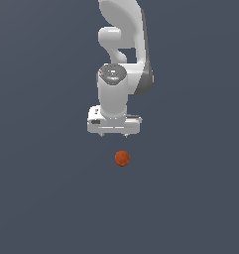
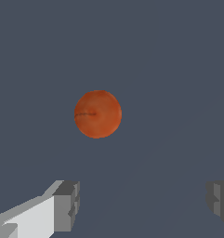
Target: Pick up the object and move it to a goal position.
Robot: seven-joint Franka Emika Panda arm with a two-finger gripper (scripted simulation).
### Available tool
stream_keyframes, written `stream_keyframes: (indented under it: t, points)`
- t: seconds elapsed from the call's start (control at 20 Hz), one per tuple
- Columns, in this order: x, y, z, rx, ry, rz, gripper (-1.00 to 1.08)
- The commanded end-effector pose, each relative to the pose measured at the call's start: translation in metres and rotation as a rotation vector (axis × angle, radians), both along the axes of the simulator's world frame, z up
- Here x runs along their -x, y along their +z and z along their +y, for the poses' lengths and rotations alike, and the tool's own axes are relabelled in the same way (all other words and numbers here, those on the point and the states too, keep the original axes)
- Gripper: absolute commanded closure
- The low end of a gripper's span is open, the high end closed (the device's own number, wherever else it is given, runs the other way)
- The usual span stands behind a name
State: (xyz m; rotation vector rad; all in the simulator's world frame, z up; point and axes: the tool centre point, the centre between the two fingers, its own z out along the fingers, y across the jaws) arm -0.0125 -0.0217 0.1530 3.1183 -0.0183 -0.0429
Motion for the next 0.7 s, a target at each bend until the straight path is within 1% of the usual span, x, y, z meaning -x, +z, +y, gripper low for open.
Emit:
stream_keyframes:
  t: [0.0, 0.15, 0.4, 0.65]
  points:
    - [0.0000, 0.0000, 0.0000, 0.000, 0.000, 0.000, -0.92]
    - [-0.0012, 0.0010, -0.0007, 0.005, 0.010, 0.000, -0.92]
    - [-0.0041, 0.0069, -0.0049, 0.027, 0.040, -0.001, -0.92]
    - [-0.0040, 0.0074, -0.0053, 0.028, 0.040, -0.001, -0.92]
